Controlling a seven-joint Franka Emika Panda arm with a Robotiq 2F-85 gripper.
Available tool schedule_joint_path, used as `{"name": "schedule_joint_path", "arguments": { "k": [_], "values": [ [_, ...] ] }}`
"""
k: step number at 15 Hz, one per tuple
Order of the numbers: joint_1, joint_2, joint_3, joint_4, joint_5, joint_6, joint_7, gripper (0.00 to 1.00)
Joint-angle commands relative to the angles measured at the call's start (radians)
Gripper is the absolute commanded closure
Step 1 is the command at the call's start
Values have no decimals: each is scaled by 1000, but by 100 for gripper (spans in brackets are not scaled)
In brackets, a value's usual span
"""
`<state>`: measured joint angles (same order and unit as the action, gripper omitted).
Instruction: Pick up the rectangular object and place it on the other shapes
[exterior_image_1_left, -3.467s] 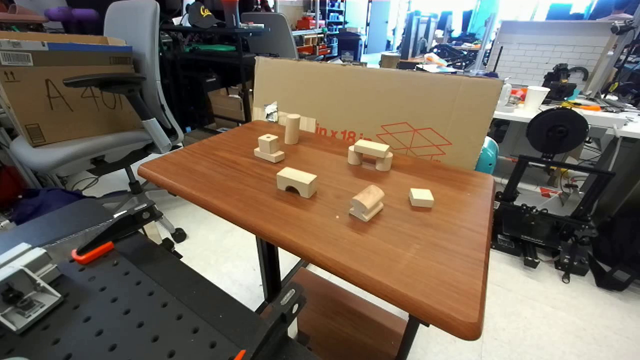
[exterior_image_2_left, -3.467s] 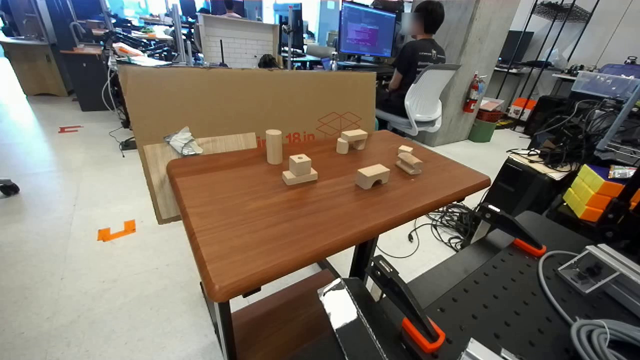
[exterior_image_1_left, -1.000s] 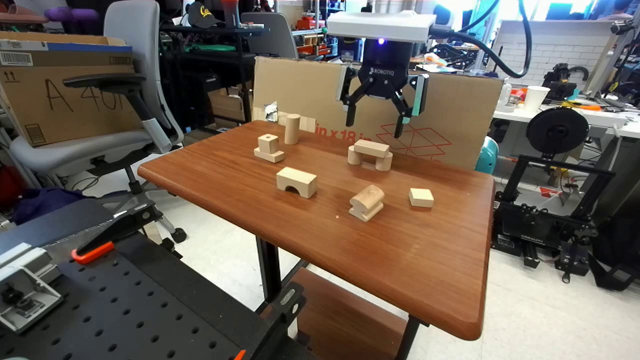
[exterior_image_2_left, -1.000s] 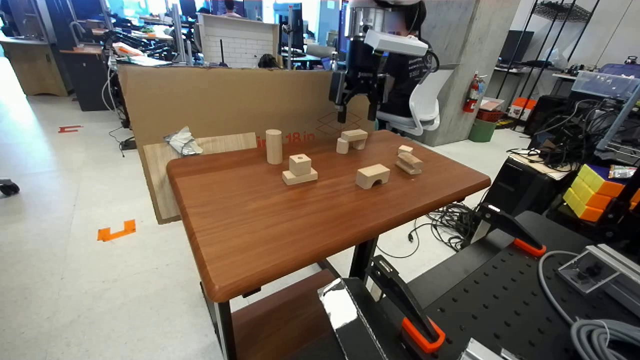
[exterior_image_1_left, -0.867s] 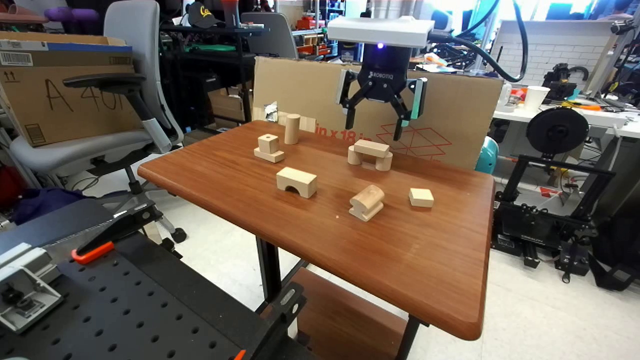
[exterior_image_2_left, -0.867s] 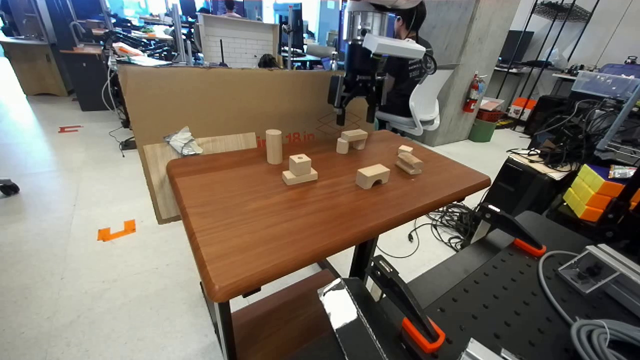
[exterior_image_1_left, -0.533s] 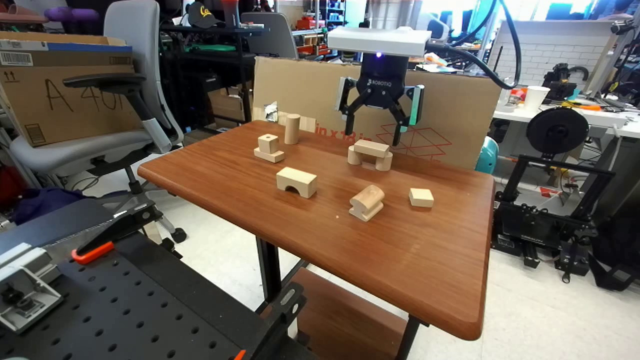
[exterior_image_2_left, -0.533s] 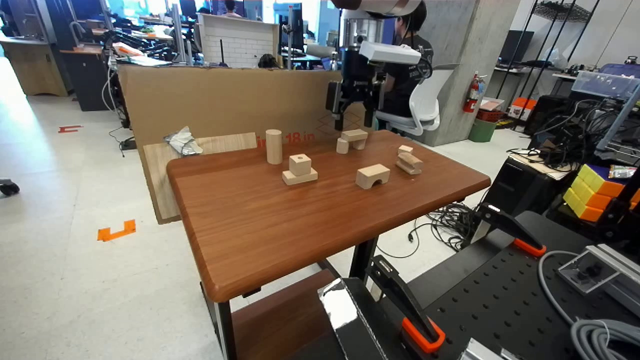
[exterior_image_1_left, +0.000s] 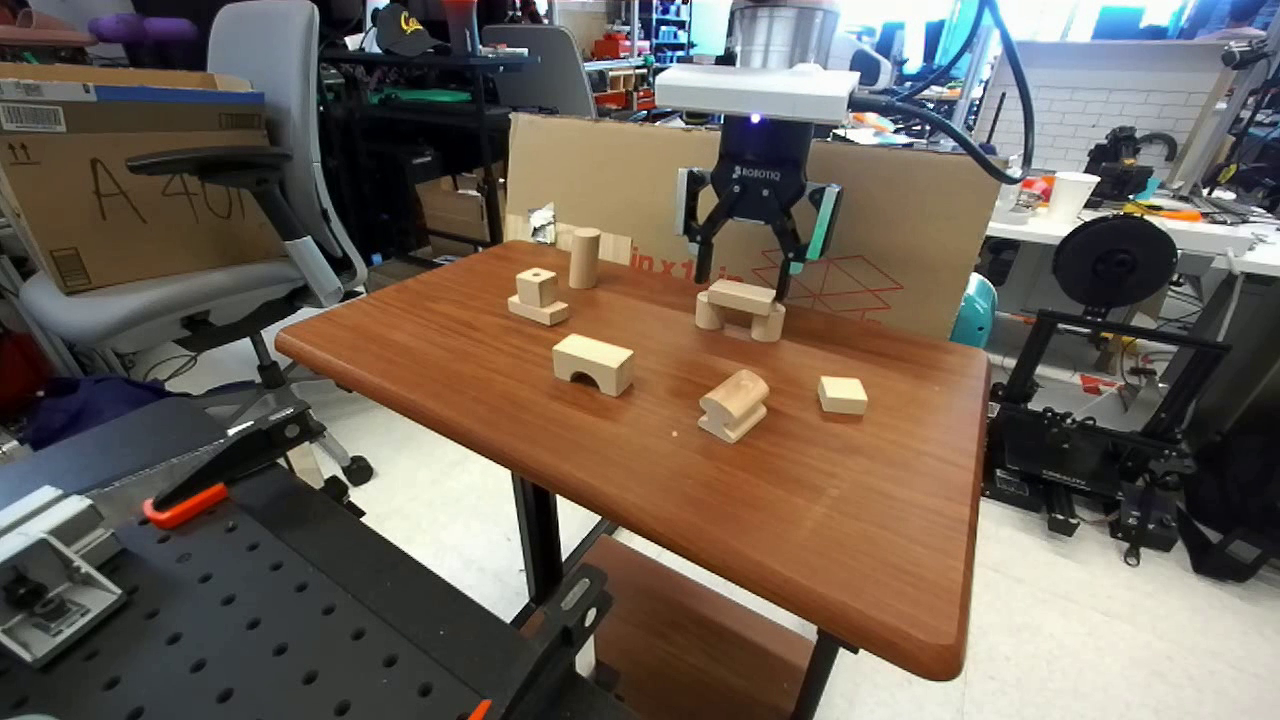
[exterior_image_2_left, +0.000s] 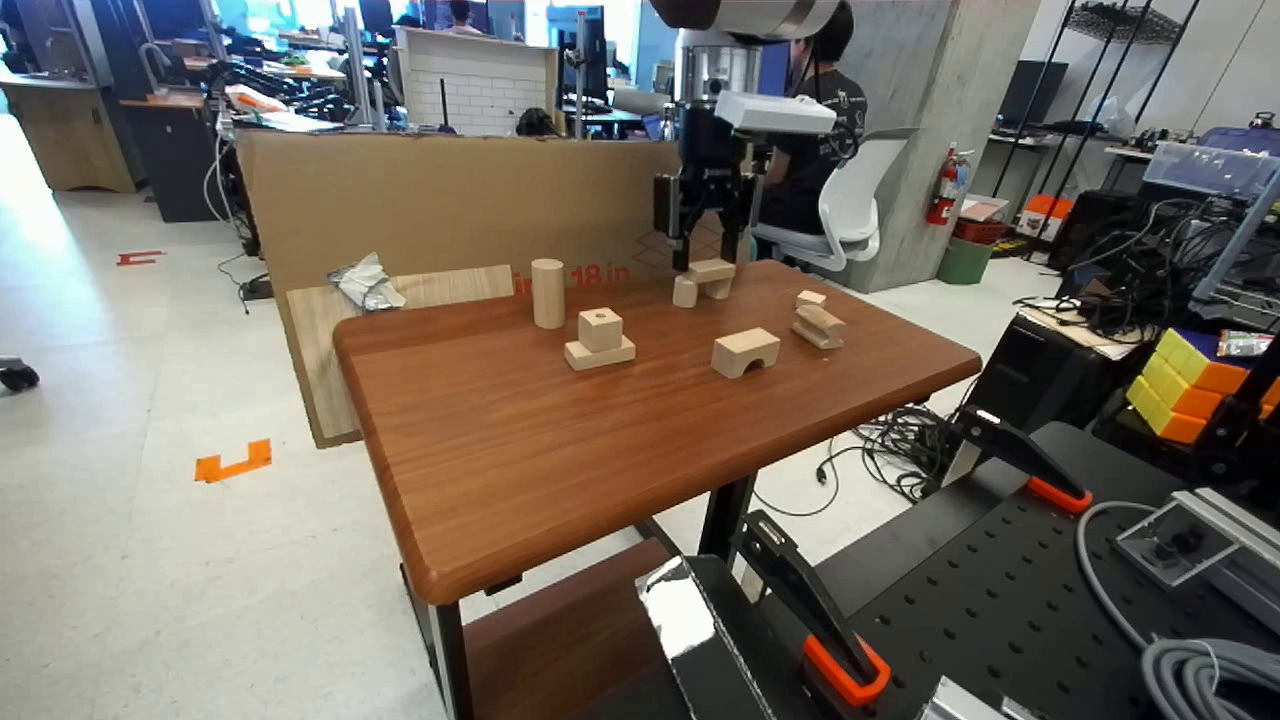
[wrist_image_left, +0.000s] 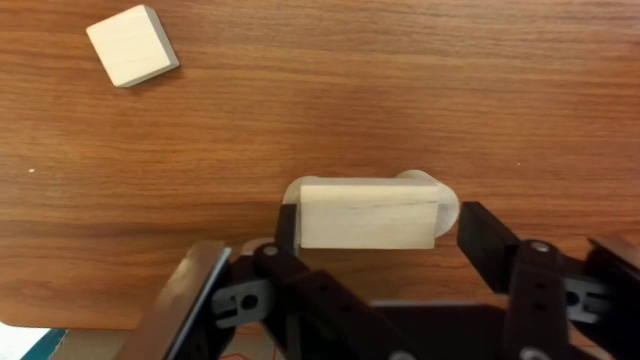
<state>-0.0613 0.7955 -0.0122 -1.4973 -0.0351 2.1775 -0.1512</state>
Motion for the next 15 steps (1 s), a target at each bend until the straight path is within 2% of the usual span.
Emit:
{"name": "schedule_joint_path", "arguments": {
  "k": [1, 2, 7, 15],
  "values": [
    [2, 13, 0, 43, -13, -44, -5, 50],
    [1, 12, 0, 42, -12, -44, -4, 58],
    [0, -24, 7, 23, -3, -44, -5, 58],
    [36, -144, 21, -127, 3, 5, 61, 58]
  ]
}}
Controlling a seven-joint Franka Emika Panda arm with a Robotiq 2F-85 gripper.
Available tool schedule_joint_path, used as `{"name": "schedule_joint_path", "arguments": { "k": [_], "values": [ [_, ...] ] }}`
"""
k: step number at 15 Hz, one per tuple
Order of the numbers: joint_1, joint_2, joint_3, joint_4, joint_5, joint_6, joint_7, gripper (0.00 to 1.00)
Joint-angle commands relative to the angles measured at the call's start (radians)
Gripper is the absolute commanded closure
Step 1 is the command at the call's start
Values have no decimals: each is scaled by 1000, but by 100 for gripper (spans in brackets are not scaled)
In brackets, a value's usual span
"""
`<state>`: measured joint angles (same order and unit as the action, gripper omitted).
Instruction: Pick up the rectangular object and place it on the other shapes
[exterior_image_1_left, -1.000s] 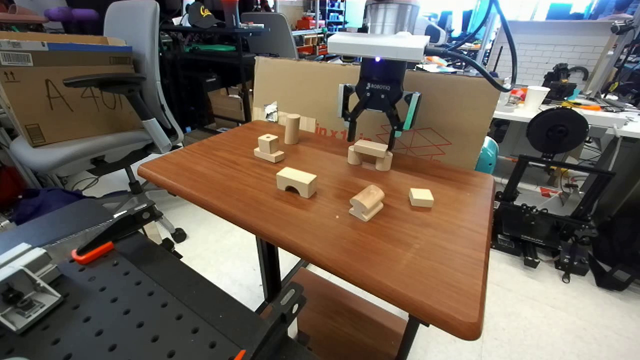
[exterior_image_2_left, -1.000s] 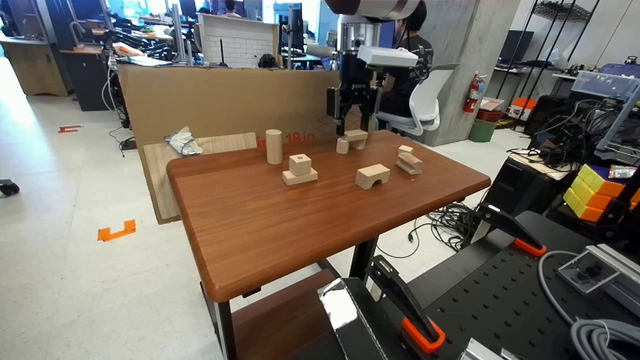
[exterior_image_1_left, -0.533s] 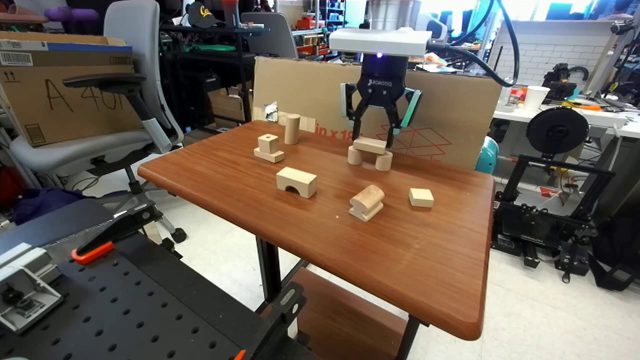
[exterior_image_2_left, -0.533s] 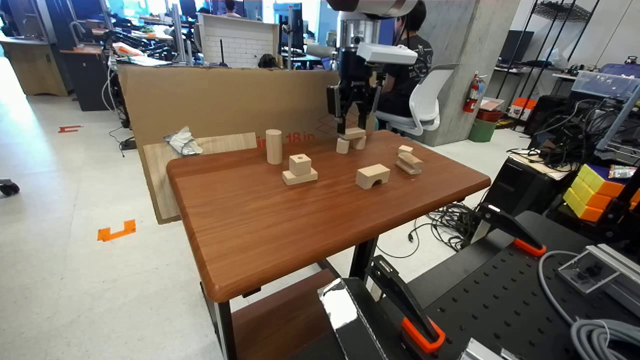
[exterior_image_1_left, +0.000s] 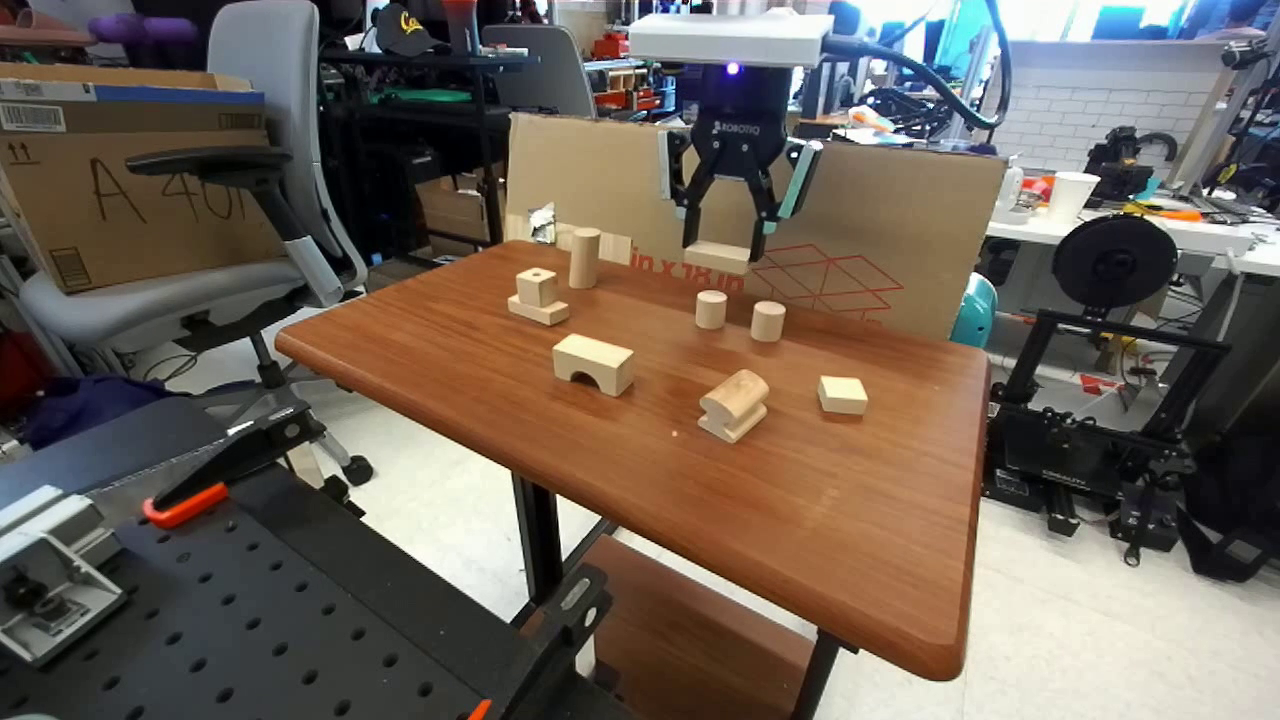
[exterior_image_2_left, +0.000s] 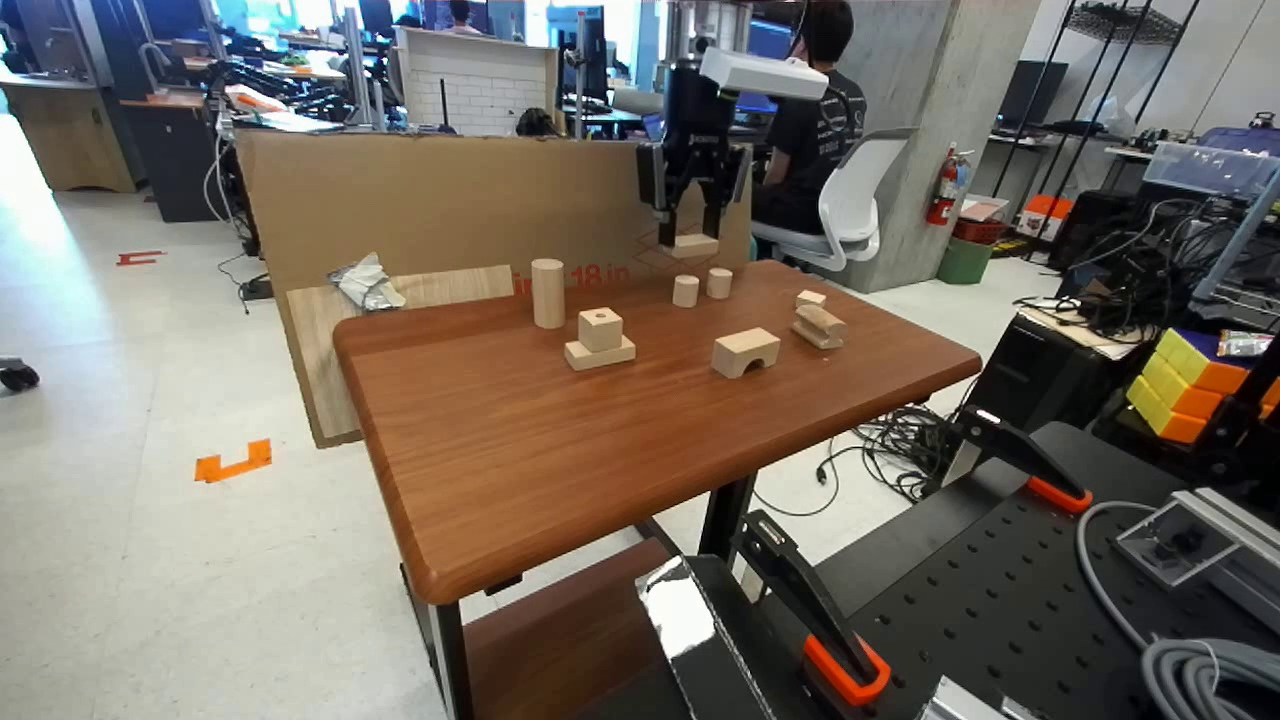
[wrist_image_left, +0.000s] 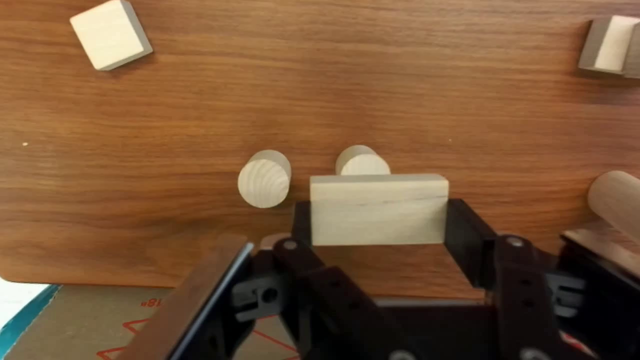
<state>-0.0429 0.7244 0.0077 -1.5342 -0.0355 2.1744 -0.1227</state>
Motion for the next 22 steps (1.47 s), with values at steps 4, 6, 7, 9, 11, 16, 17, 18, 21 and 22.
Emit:
{"name": "schedule_joint_path", "arguments": {
  "k": [4, 6, 7, 9, 11, 16, 17, 18, 21, 22],
  "values": [
    [53, -132, 4, -189, -4, 43, 75, 58],
    [75, -157, 6, -227, -9, 53, 95, 58],
    [85, -170, 7, -240, -9, 58, 107, 58],
    [110, -189, 5, -264, -14, 66, 143, 58],
    [132, -192, 4, -268, -18, 71, 179, 58],
    [154, -179, 24, -265, 15, 86, 222, 58],
    [156, -180, 29, -268, 21, 90, 231, 58],
    [157, -177, 35, -268, 30, 91, 235, 58],
    [157, -183, 51, -286, 49, 95, 235, 58],
    [156, -185, 55, -293, 52, 95, 231, 58]
  ]
}}
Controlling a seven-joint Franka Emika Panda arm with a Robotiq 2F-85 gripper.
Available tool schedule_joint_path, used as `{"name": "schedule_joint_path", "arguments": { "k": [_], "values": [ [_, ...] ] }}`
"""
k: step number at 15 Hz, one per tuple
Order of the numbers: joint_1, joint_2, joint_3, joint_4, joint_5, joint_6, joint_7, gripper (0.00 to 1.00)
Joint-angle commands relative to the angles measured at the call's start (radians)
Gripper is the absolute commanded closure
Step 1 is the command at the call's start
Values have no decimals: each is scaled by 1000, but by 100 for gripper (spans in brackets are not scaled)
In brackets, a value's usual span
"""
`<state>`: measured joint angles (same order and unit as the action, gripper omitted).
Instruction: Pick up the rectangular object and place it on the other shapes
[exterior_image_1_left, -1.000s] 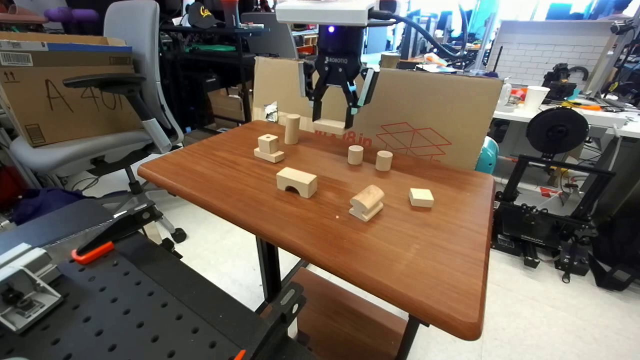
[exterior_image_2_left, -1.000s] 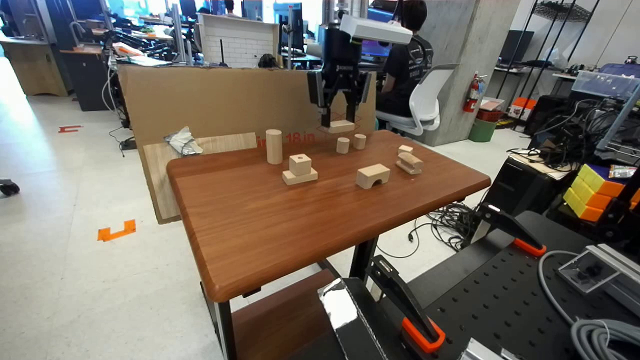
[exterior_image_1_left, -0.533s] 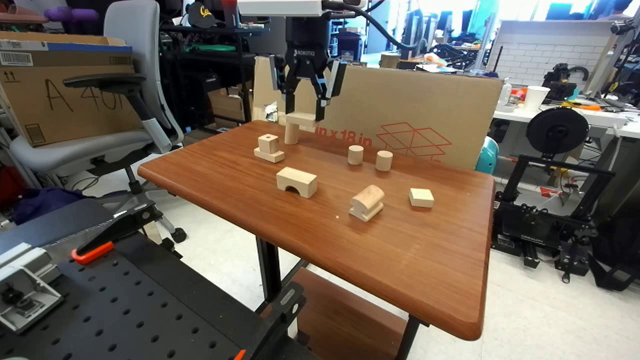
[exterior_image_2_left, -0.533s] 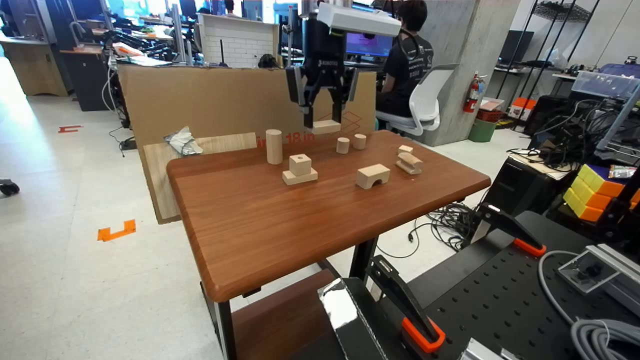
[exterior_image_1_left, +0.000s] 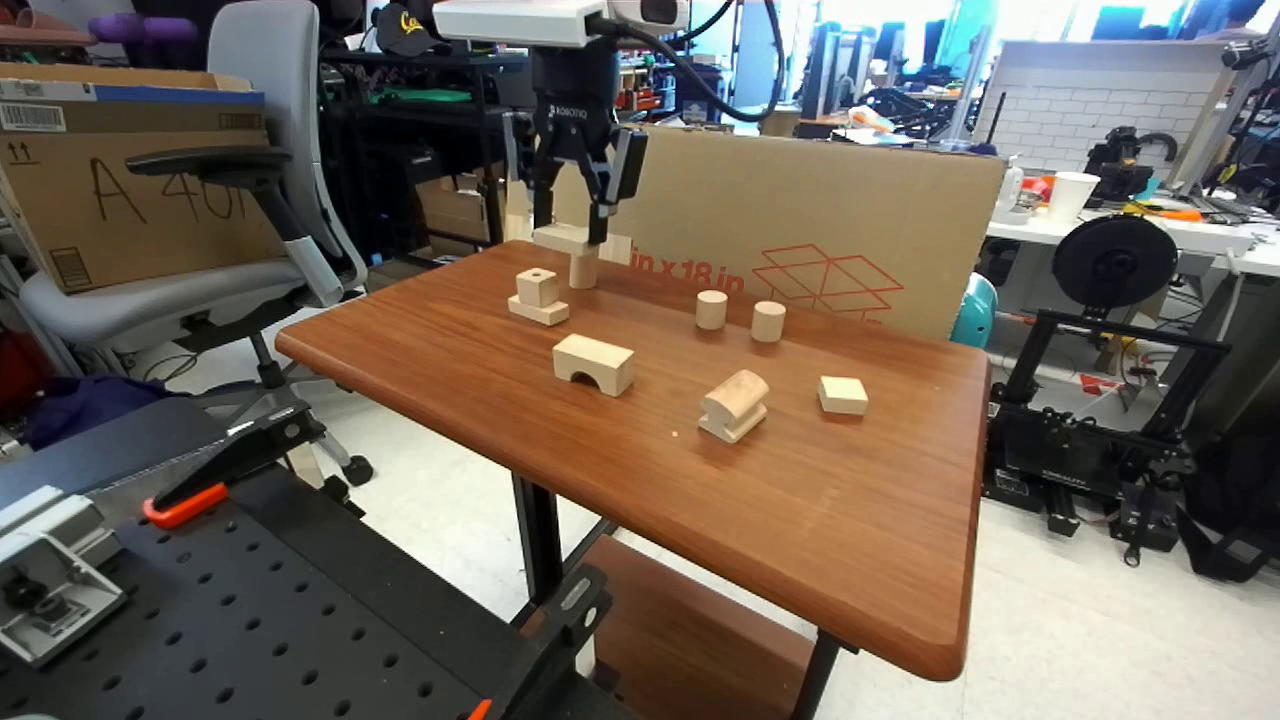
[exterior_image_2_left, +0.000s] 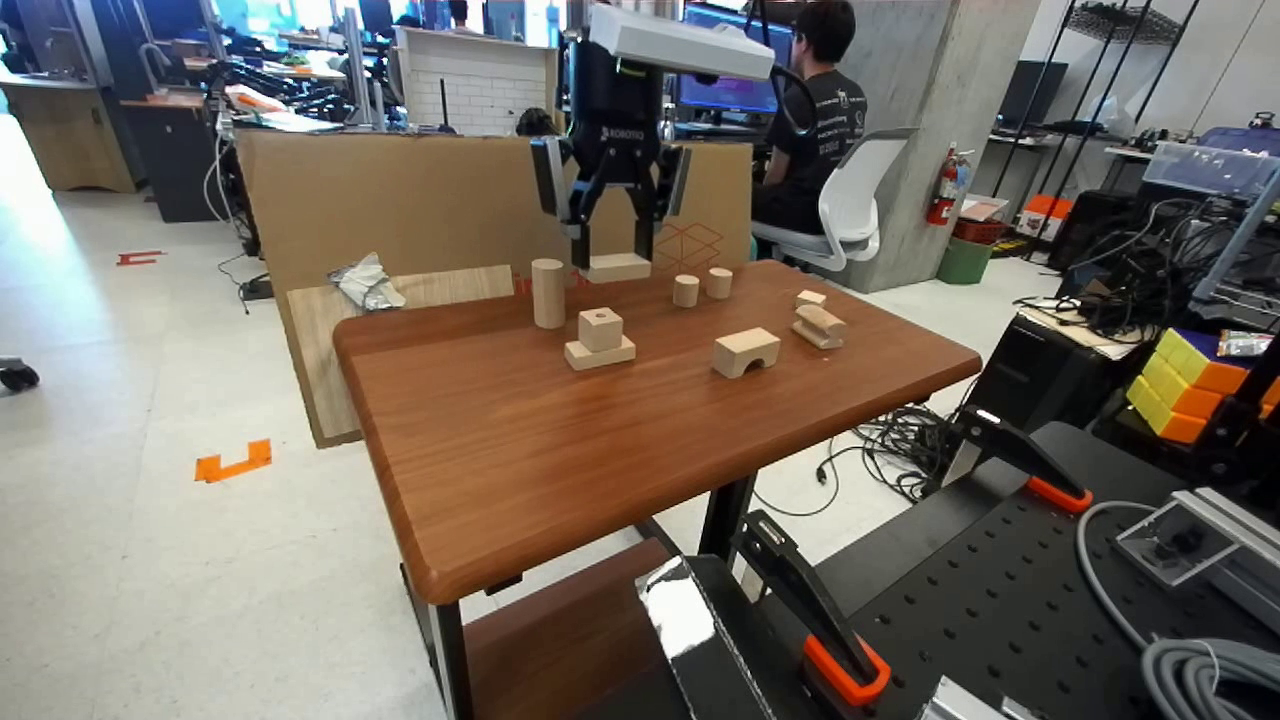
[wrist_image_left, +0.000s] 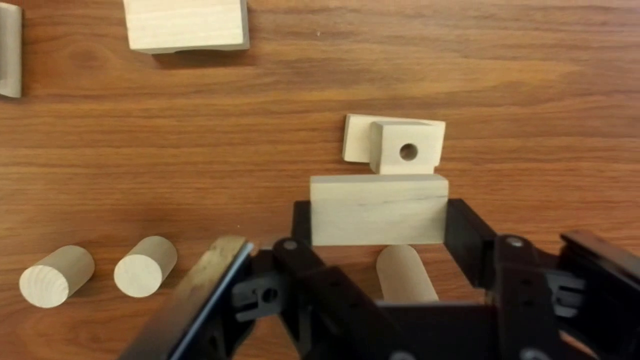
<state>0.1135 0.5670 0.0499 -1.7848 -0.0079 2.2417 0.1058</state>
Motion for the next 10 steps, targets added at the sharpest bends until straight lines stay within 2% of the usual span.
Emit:
{"name": "schedule_joint_path", "arguments": {
  "k": [1, 10],
  "values": [
    [1, -29, 16, -49, 24, 29, 0, 58],
    [7, -11, 22, -62, 18, 47, 6, 58]
  ]
}}
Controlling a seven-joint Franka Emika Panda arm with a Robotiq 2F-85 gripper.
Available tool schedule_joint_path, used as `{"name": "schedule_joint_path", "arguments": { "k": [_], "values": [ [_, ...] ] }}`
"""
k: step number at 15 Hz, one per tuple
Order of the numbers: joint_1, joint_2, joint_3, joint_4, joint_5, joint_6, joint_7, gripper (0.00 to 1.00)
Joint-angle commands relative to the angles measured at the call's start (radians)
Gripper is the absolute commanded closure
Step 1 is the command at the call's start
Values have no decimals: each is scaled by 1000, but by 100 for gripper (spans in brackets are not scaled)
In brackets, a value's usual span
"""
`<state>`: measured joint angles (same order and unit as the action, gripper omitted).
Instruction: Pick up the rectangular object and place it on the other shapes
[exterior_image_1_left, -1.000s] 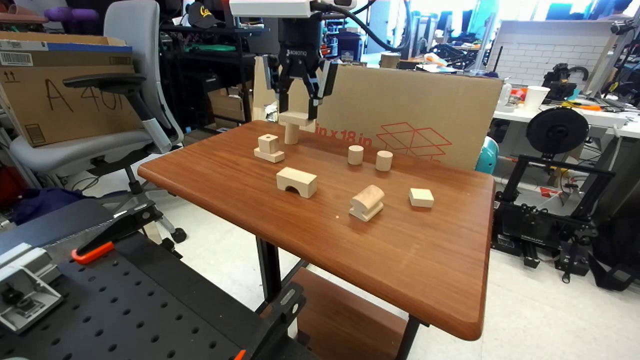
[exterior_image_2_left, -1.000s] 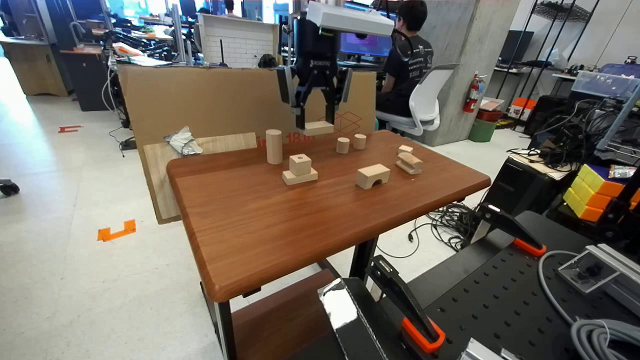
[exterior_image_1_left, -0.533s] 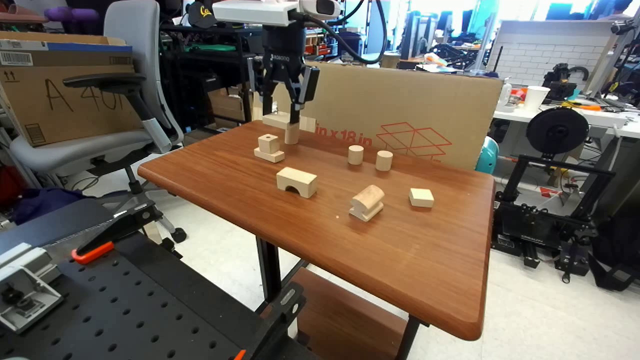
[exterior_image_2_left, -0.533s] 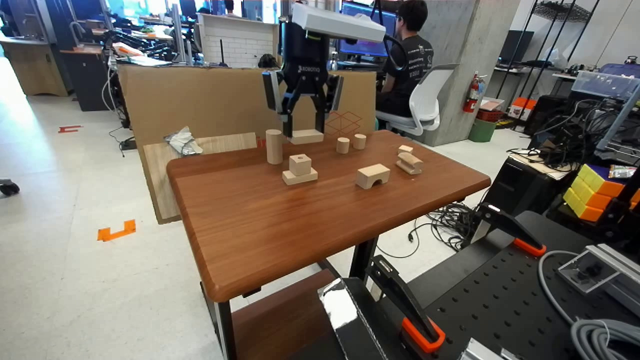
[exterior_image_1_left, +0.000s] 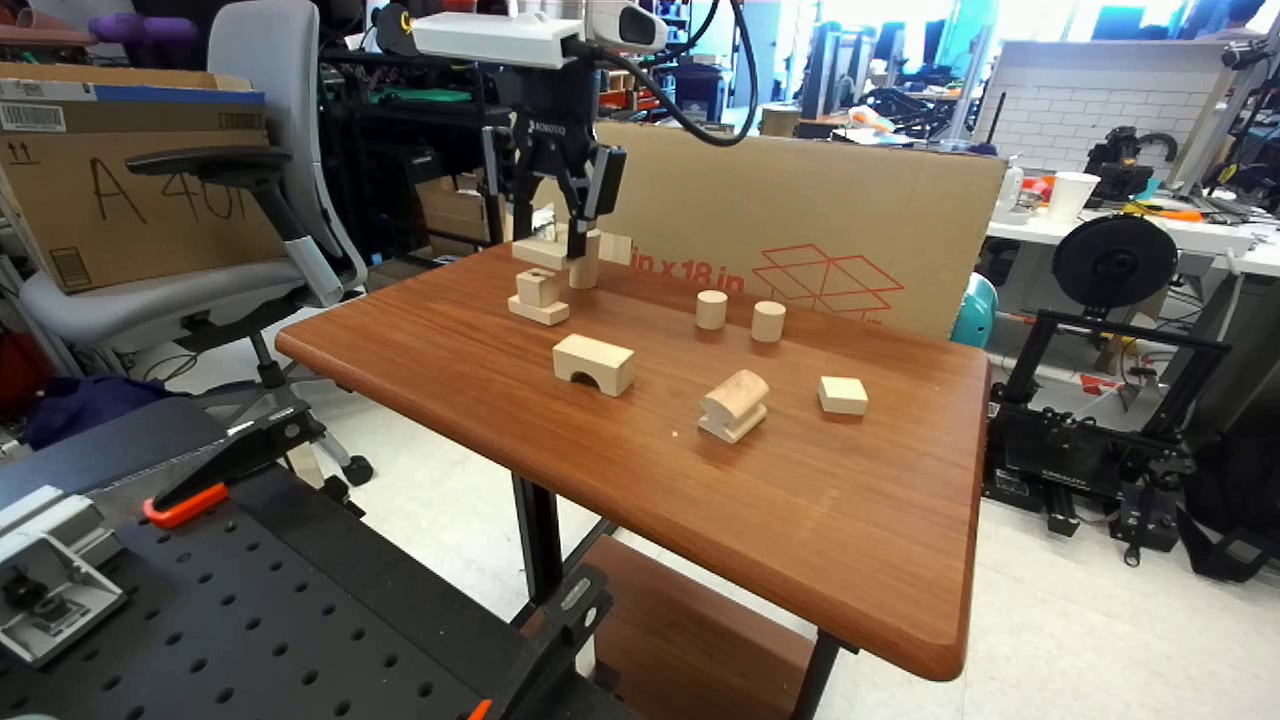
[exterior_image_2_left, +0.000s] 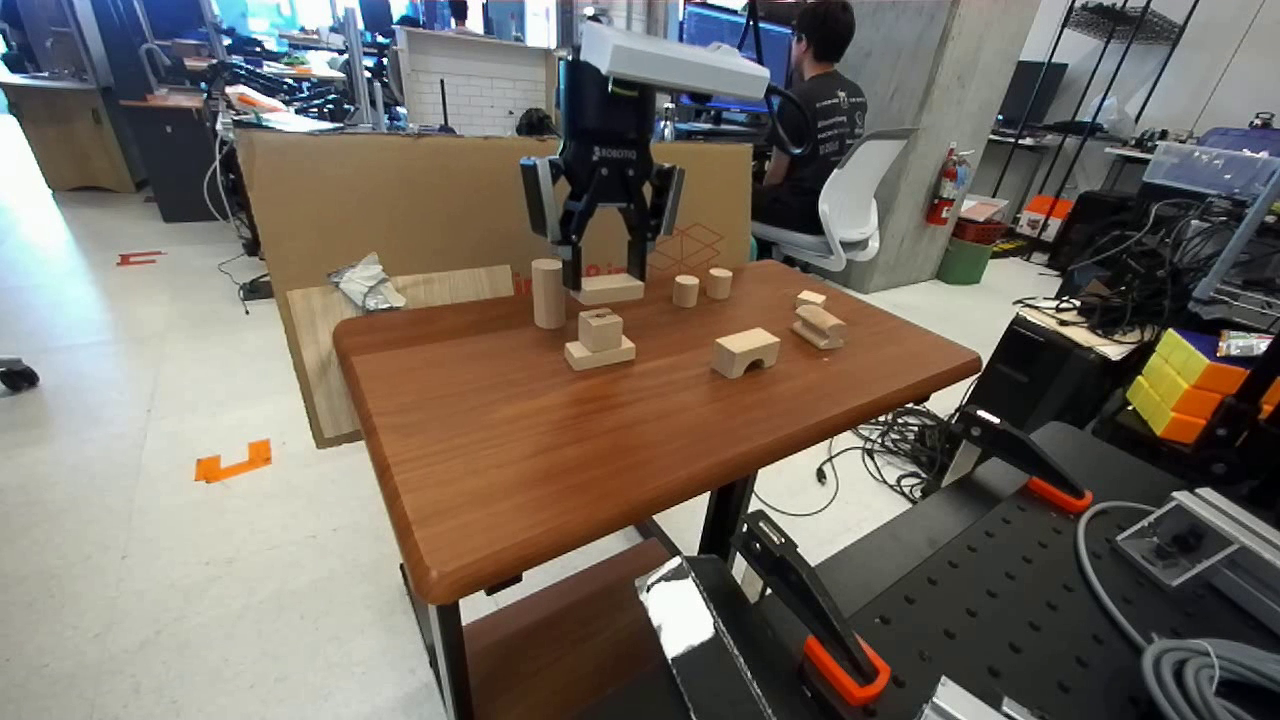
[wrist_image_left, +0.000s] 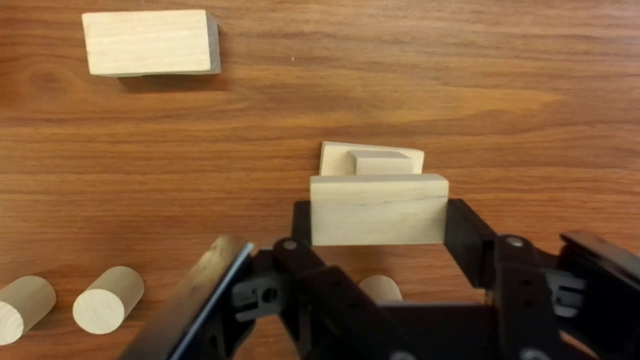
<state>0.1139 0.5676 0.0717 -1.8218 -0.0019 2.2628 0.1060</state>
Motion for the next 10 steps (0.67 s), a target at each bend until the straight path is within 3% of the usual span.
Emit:
{"name": "schedule_joint_path", "arguments": {
  "k": [1, 10],
  "values": [
    [8, -10, -1, -25, 12, 25, 7, 58],
    [22, 9, -4, -18, 3, 45, 21, 58]
  ]
}}
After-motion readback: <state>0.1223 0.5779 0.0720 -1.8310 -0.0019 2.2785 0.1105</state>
